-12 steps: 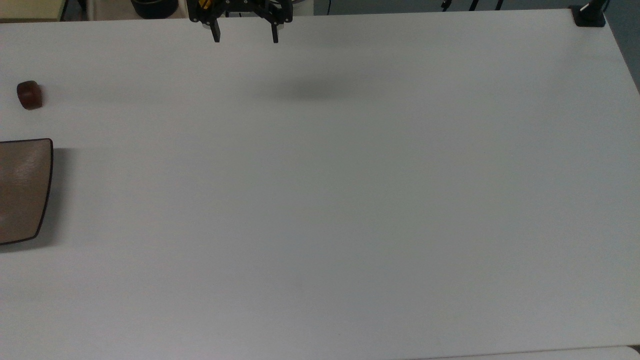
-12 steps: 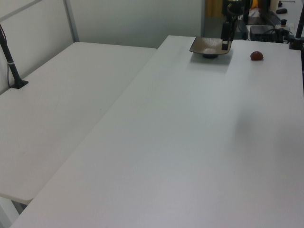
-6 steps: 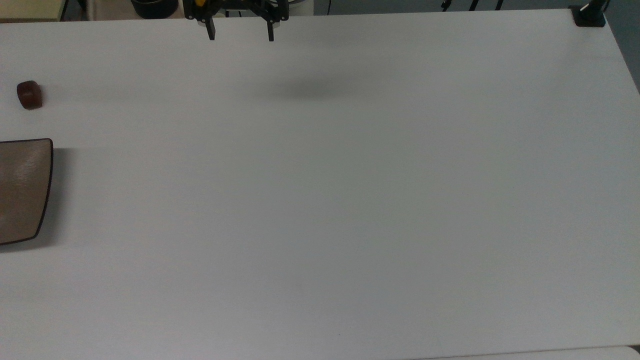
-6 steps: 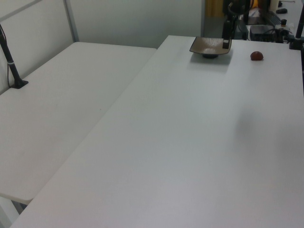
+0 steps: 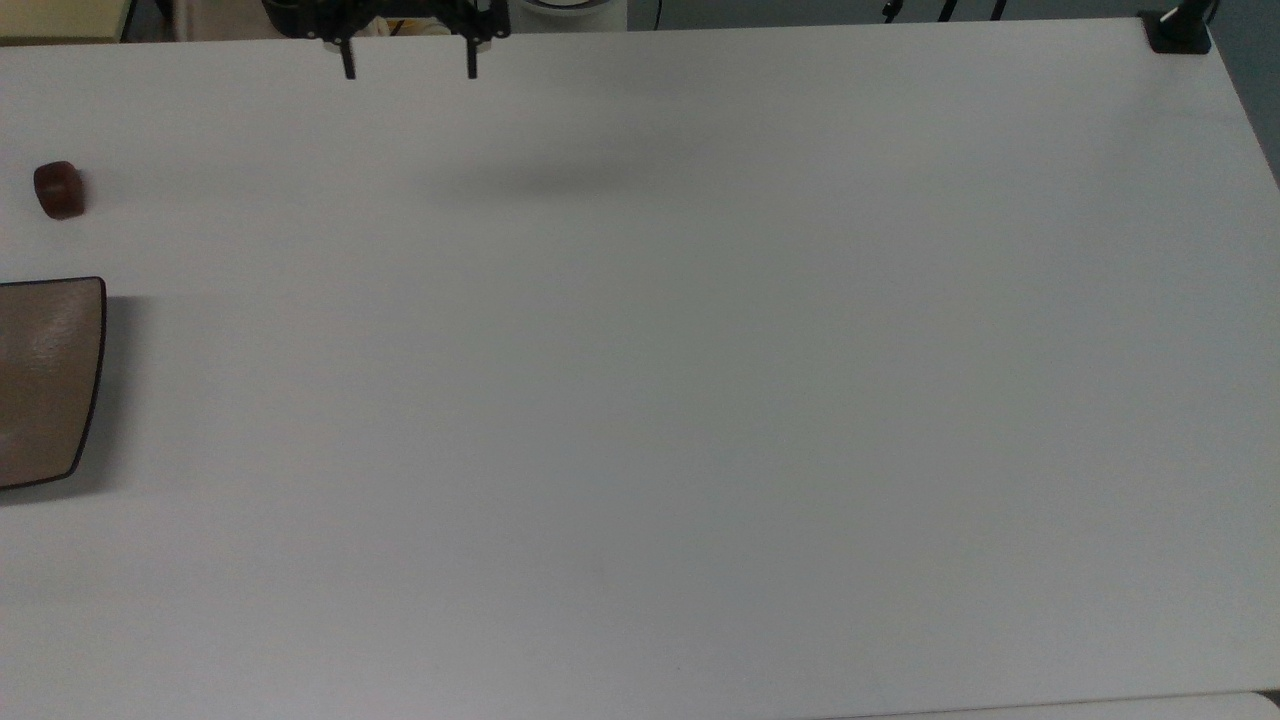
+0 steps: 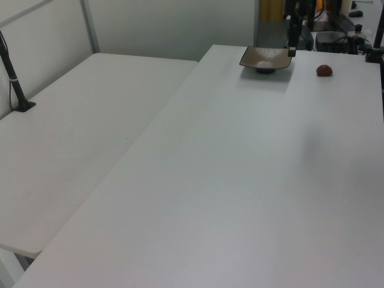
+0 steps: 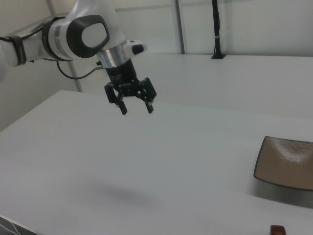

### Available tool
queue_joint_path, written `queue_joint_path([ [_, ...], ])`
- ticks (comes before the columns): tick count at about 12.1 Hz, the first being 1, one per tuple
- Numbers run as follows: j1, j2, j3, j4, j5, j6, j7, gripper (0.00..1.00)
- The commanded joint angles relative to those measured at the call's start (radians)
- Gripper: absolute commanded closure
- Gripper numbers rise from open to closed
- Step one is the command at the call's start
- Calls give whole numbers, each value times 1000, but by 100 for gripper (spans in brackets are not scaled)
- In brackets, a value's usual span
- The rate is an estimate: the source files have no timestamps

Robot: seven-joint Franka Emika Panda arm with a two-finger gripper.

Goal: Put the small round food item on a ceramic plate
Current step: 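Move the open gripper toward the small dark-red round food item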

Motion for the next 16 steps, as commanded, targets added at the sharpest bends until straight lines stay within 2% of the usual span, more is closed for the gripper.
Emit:
queue_joint_path([
  [1,-36,-11,-52,-53,-78,80,-188,0],
  [3,-58,-4,-99,-53,-93,102,-289,0],
  [6,-172,19,-110,-57,-93,169,-420,0],
  [8,-208,55,-156,-59,-93,242,-458,0],
  [12,-343,185,-179,-59,-93,448,-515,0],
  [16,-420,311,-196,-57,-88,611,-563,0],
])
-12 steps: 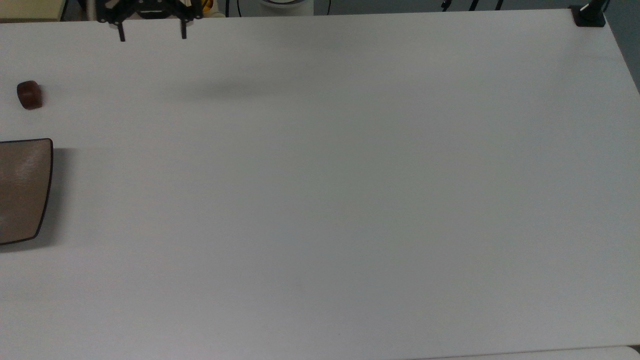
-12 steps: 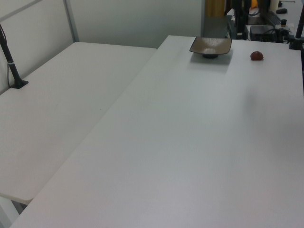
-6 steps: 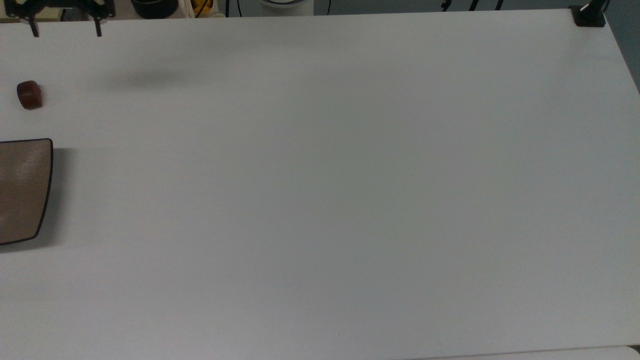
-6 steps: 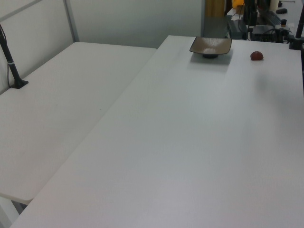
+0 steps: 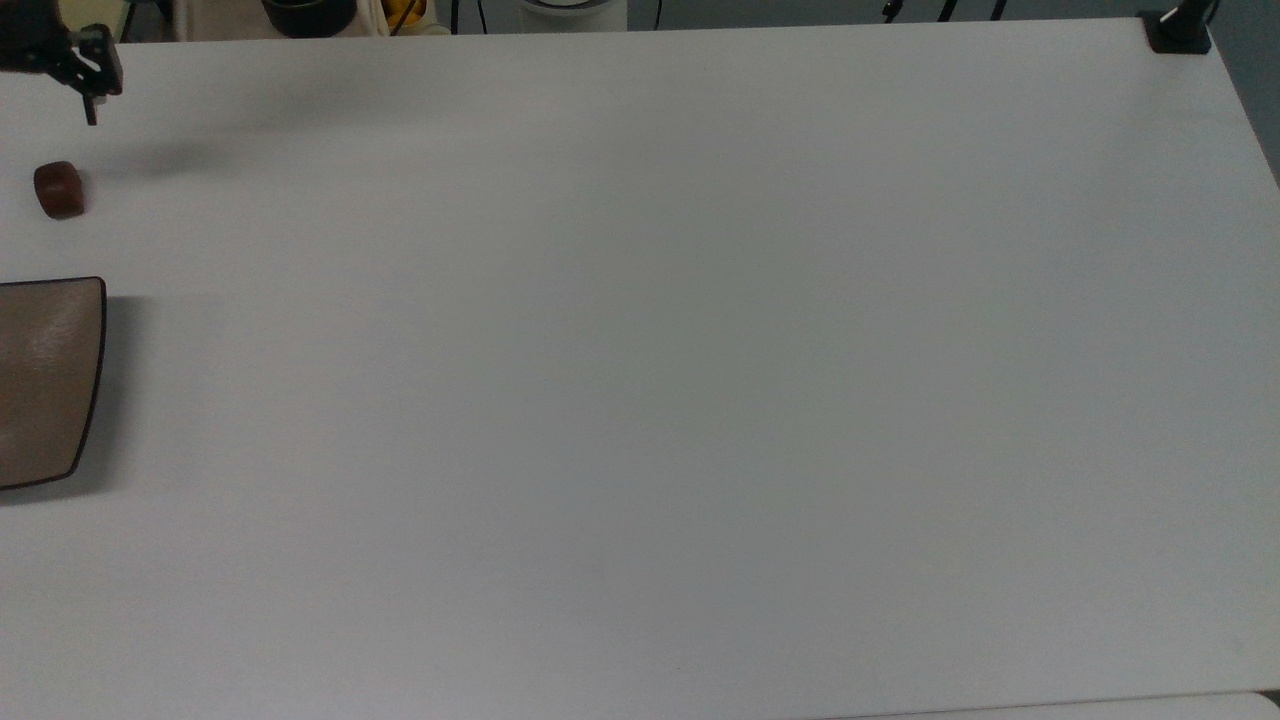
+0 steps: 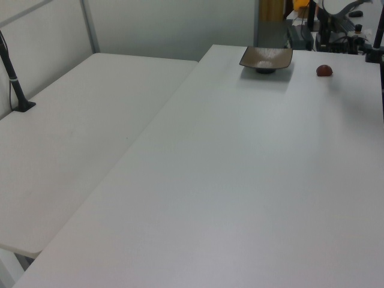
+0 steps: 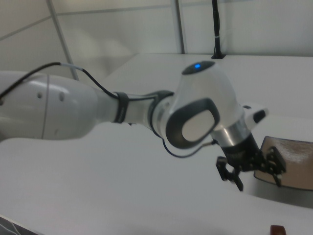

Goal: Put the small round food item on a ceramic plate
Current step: 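Lower the gripper onto the food item and close to grasp it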

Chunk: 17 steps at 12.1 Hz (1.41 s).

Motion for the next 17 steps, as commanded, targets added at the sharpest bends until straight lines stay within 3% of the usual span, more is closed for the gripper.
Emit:
queue_joint_path([
  [1,-33,77,-5,-6,-2,76,-25,0],
  [10,-59,270,-12,5,-8,265,-38,0],
  [11,-61,270,-12,5,-2,265,-38,21],
  [13,-61,267,-12,5,3,263,-35,85],
  [14,-61,267,-12,5,3,263,-35,100],
  [17,-59,262,-12,6,1,262,-38,100],
])
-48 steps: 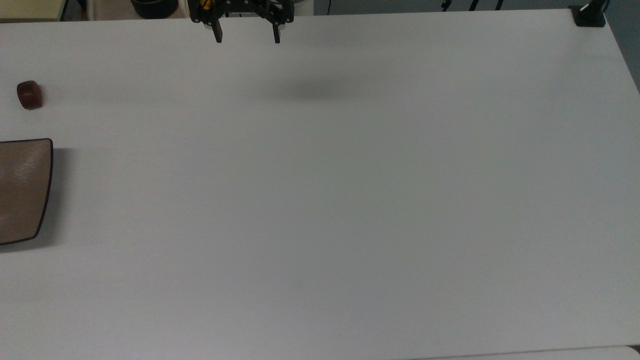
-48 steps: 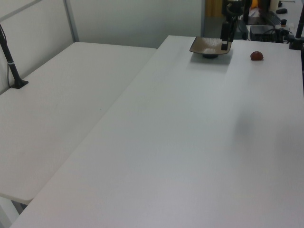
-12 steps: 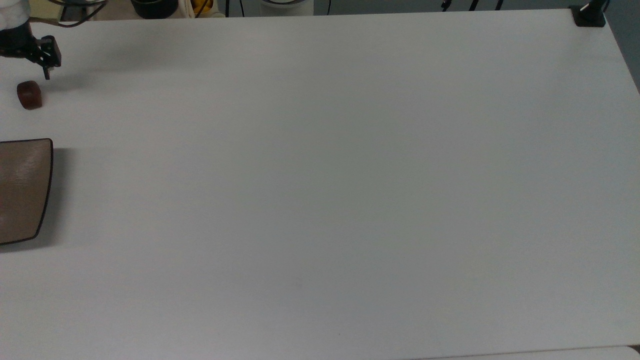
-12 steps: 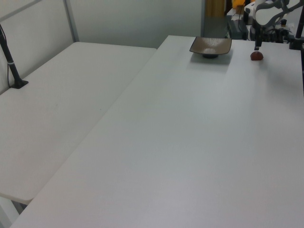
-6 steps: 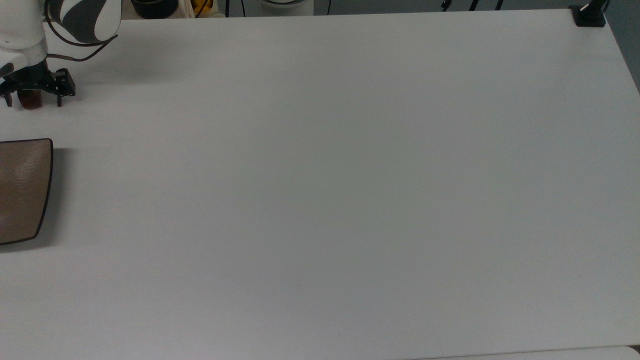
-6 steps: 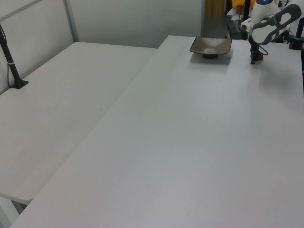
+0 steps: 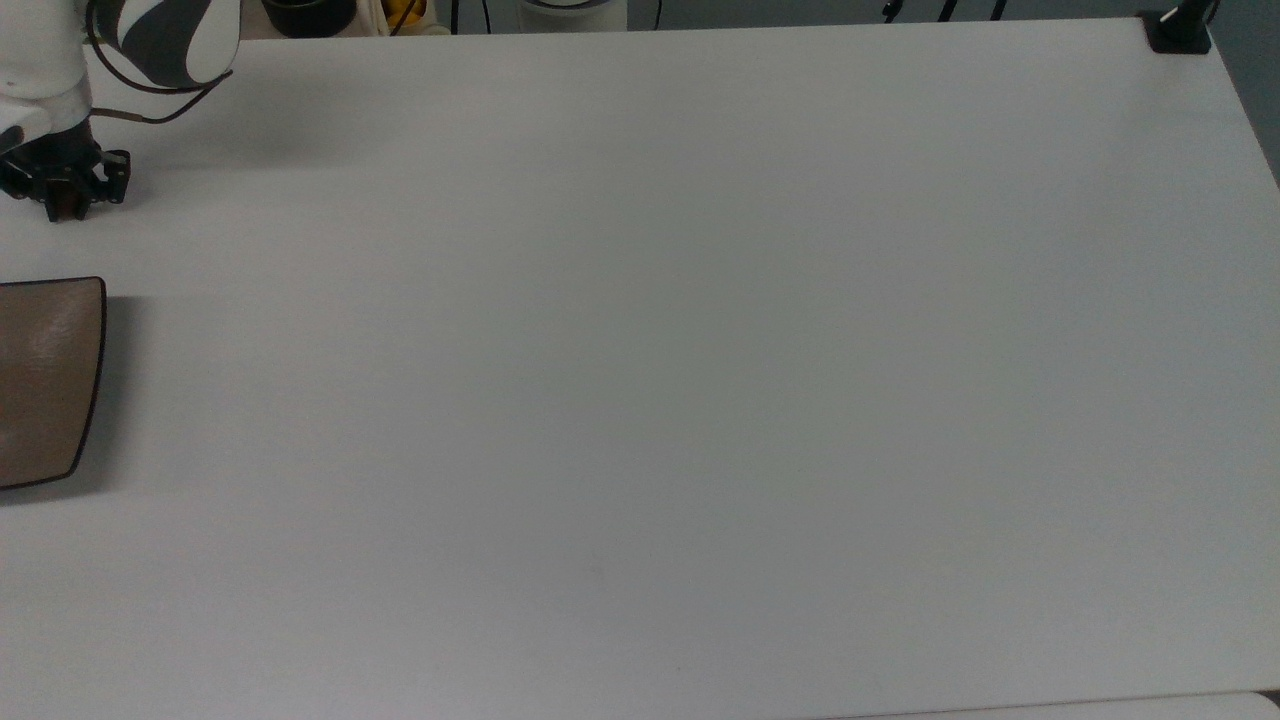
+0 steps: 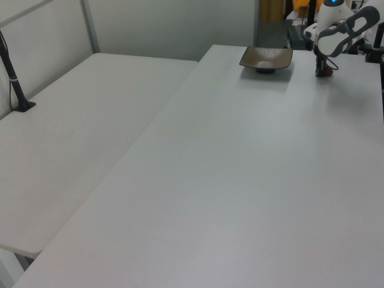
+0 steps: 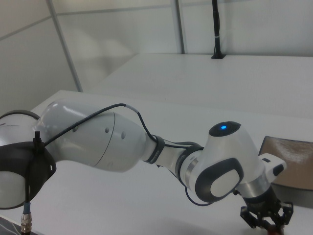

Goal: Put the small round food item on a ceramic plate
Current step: 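Lift the held food item and carry it over the square plate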

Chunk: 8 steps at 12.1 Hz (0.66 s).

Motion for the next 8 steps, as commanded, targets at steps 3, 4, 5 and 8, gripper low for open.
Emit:
queue_joint_path([
  [3,4,-18,-7,0,3,9,-18,100],
  [4,4,-21,-7,18,3,1,-12,100],
  [5,11,-22,-7,22,6,1,-4,100],
  [8,21,-33,4,78,62,-1,121,100],
])
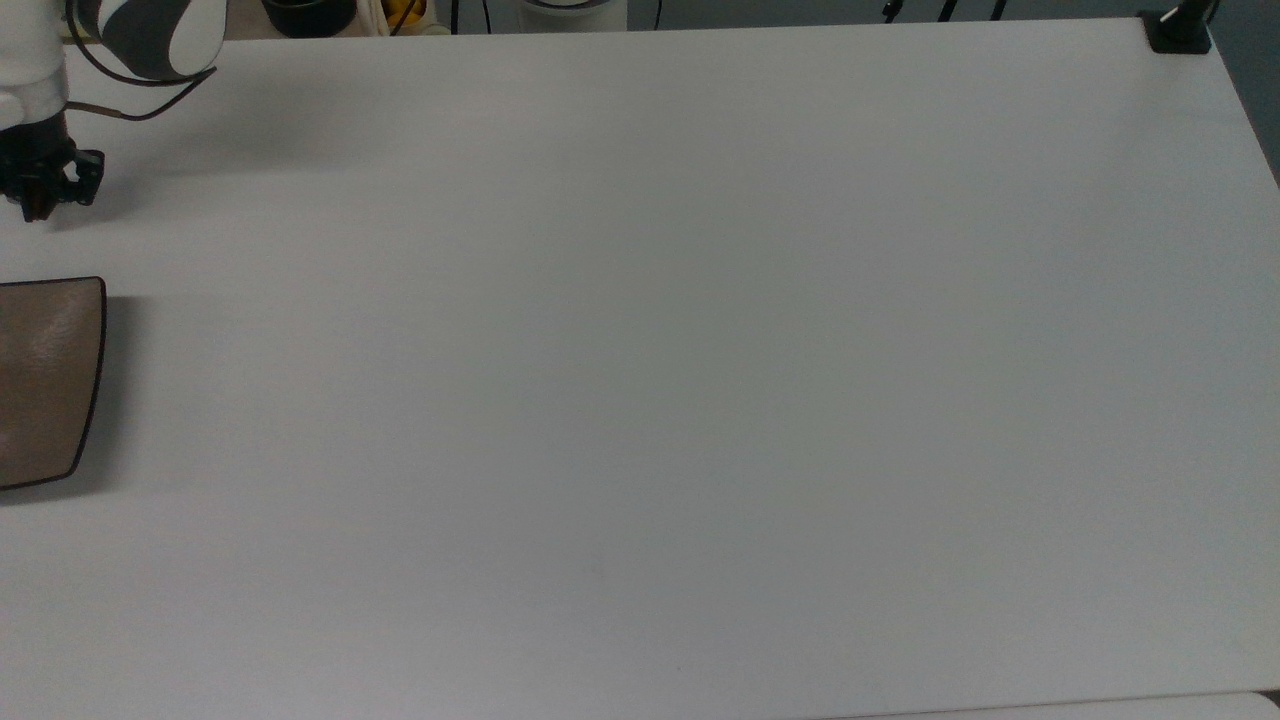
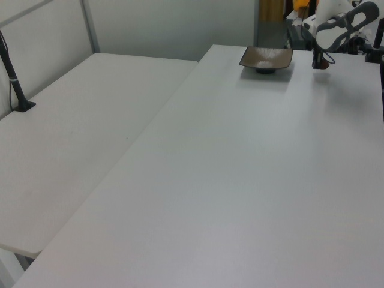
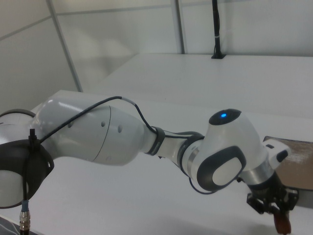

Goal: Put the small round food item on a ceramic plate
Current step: 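Lift the held food item and carry it over the square plate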

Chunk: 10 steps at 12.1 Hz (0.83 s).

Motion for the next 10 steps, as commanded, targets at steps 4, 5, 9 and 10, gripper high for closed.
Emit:
queue_joint_path([
  [4,34,-17,27,109,59,2,332,100],
  [5,35,-5,44,148,58,4,381,100],
  [9,52,81,70,255,53,12,625,100],
  [10,54,102,70,280,53,16,688,100],
])
